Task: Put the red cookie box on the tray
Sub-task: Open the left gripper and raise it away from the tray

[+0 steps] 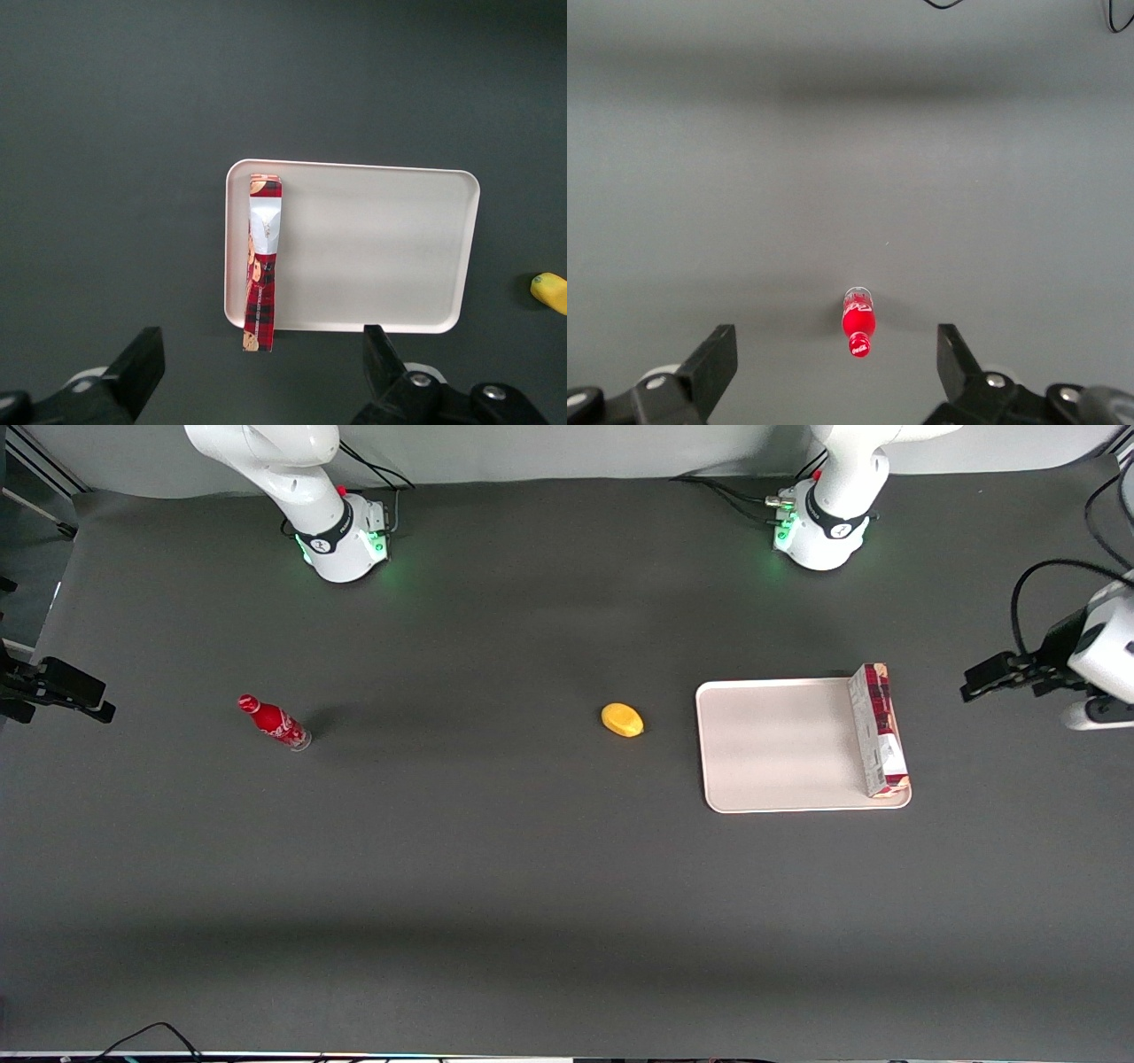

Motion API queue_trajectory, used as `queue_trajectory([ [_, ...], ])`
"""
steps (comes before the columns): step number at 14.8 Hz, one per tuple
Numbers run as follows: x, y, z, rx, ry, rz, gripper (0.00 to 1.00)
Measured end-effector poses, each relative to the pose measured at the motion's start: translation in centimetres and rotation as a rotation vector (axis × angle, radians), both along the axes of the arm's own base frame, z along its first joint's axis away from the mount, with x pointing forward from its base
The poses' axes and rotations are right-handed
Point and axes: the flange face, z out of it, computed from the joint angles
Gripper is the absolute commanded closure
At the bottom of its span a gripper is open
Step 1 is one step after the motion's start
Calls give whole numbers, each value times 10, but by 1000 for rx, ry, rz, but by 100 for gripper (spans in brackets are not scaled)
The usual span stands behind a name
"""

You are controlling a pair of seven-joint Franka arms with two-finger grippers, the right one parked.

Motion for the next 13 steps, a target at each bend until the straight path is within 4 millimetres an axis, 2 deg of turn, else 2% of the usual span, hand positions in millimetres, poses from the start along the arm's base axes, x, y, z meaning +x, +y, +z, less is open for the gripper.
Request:
queue_trajectory([
  [3, -1, -6, 45, 26, -23, -9, 0],
  [5, 0, -14, 58, 37, -43, -24, 0],
  [8, 2, -28, 68, 56, -63, -50, 0],
  [13, 4, -33, 69, 61, -68, -59, 0],
])
